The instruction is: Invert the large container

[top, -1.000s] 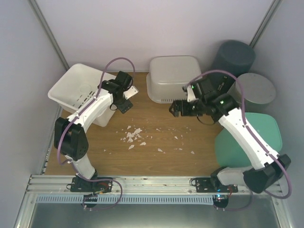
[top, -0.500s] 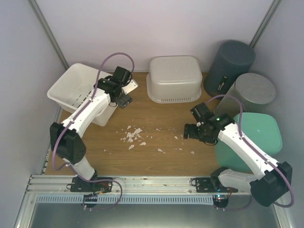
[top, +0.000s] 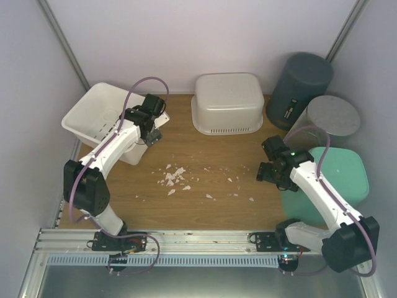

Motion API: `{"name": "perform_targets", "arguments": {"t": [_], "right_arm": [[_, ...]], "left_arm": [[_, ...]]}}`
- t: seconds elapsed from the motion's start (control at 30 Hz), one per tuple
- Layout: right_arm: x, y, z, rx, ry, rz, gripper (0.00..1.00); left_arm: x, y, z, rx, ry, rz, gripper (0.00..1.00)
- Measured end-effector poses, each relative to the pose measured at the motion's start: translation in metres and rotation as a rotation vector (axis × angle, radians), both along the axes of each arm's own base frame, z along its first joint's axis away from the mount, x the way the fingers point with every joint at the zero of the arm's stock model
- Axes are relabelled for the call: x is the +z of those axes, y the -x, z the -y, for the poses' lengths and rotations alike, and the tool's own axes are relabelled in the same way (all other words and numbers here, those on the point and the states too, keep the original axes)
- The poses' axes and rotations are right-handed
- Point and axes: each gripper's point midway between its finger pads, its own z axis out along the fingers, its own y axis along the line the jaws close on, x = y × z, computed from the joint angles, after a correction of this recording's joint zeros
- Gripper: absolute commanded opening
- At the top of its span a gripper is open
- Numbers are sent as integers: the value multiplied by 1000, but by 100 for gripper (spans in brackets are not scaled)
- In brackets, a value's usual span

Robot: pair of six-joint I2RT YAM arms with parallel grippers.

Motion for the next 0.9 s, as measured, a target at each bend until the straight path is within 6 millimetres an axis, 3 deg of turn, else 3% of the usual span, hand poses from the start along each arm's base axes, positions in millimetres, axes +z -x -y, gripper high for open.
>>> {"name": "perform_targets", "arguments": {"t": [0.17, 0.37, 0.57, 0.7, 0.83, 0.9], "right_arm": [[9, -8, 9, 7, 7, 28, 100], [15, -25, -2, 72, -19, 54, 100], [23, -30, -4, 100, -24, 86, 100], [27, -30, -4, 108, -28, 104, 100], [31, -29, -4, 118, -31, 125, 100], [34, -29, -4, 123, -32, 131, 100]], "left_arm": [[-11, -7, -9, 28, -10, -29, 80], [-26, -15, -6, 35, -3, -75, 55], [-32, -10, -7, 39, -12, -115, 43], [-34, -3, -10, 39, -25, -146, 28], [-34, 0, -13, 55, -31, -154, 4], [-29, -1, -17, 93, -22, -130, 0]]}}
